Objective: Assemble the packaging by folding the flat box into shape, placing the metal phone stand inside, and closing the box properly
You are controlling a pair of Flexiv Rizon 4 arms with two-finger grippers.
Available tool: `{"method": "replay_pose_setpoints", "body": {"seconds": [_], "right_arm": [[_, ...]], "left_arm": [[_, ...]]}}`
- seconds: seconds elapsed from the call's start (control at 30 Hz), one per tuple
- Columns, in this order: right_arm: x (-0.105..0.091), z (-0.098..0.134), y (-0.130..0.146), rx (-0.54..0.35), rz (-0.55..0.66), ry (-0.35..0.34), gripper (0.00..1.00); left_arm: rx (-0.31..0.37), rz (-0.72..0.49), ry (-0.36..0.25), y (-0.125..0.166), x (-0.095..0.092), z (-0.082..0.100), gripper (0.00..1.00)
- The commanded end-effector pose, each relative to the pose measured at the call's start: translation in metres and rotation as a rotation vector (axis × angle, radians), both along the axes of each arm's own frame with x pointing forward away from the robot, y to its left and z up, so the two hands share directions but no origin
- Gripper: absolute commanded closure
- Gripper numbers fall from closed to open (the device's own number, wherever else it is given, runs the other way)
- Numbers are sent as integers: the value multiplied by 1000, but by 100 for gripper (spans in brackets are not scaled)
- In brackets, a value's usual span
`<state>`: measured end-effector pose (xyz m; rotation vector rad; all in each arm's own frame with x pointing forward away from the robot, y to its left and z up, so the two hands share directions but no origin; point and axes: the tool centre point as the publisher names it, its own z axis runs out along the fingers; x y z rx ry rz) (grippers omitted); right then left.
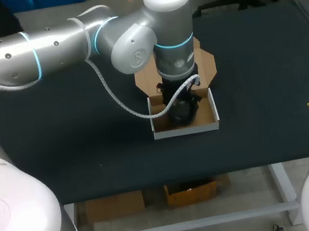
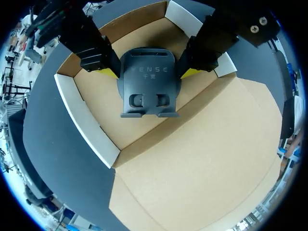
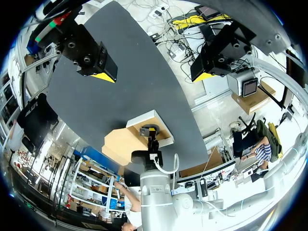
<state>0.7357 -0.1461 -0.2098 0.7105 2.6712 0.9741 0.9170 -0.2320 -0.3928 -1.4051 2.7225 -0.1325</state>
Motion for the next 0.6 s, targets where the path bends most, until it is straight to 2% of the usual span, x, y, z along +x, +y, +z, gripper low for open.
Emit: {"method": "replay_pose_setpoints", "body": {"seconds": [0.03, 0.37, 0.6], "right_arm": [[-1, 1, -1, 4, 2, -1, 0], [-1, 1, -1, 4, 2, -1, 0], [-1, 1, -1, 4, 2, -1, 0]], "left_arm": [[-1, 2, -6, 1, -2, 3, 0], [-2, 39, -8, -3, -10, 11, 0], [3, 128, 8, -7, -16, 17, 0]]}}
